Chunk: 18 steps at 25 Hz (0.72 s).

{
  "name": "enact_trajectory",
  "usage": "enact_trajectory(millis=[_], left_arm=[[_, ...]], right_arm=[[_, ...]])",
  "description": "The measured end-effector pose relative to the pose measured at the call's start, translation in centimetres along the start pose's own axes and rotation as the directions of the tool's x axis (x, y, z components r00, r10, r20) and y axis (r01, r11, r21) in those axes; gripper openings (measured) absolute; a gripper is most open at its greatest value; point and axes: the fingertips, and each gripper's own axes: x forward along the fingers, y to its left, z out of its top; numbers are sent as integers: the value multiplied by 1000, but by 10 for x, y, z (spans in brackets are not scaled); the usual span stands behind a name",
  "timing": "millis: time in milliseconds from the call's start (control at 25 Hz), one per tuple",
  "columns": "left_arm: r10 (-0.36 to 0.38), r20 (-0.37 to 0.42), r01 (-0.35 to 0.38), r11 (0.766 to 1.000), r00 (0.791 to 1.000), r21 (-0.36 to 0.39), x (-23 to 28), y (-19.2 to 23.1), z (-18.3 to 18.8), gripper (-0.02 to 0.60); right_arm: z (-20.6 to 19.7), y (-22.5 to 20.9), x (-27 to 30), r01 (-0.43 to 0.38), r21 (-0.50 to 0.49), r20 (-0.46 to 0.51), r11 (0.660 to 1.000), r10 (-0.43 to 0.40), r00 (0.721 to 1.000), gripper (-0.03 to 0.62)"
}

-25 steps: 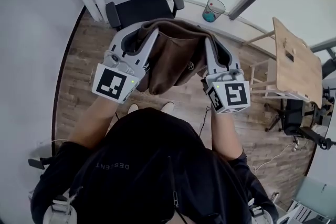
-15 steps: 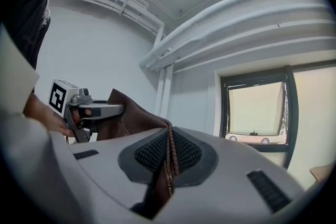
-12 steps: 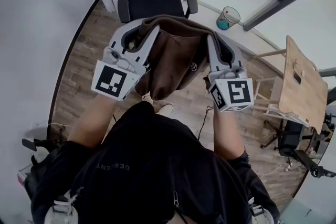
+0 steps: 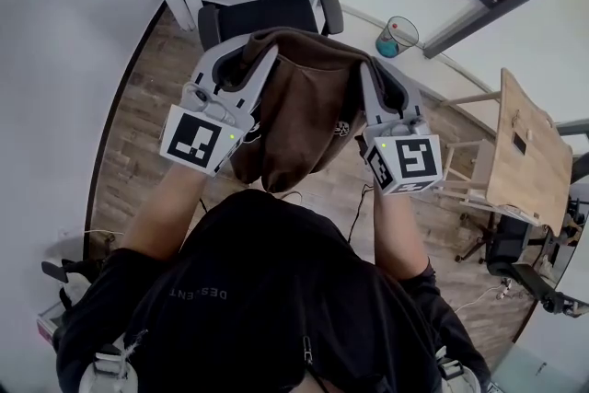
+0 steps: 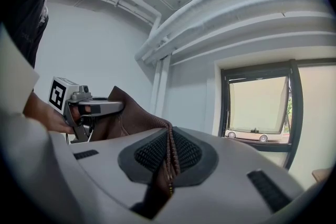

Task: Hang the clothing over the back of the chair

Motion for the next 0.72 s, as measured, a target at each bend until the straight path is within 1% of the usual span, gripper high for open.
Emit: enact_trajectory(millis=[400, 720], left_arm=[[-29, -56, 26, 999, 998, -38, 36, 41, -46, 57], [-58, -73, 54, 997, 996, -54, 54, 57, -76, 57]], right_arm=[[-30, -17, 54, 3, 25, -72, 1000, -2, 997, 41], [-54, -26, 81, 7, 44, -125, 999, -2, 992, 43]])
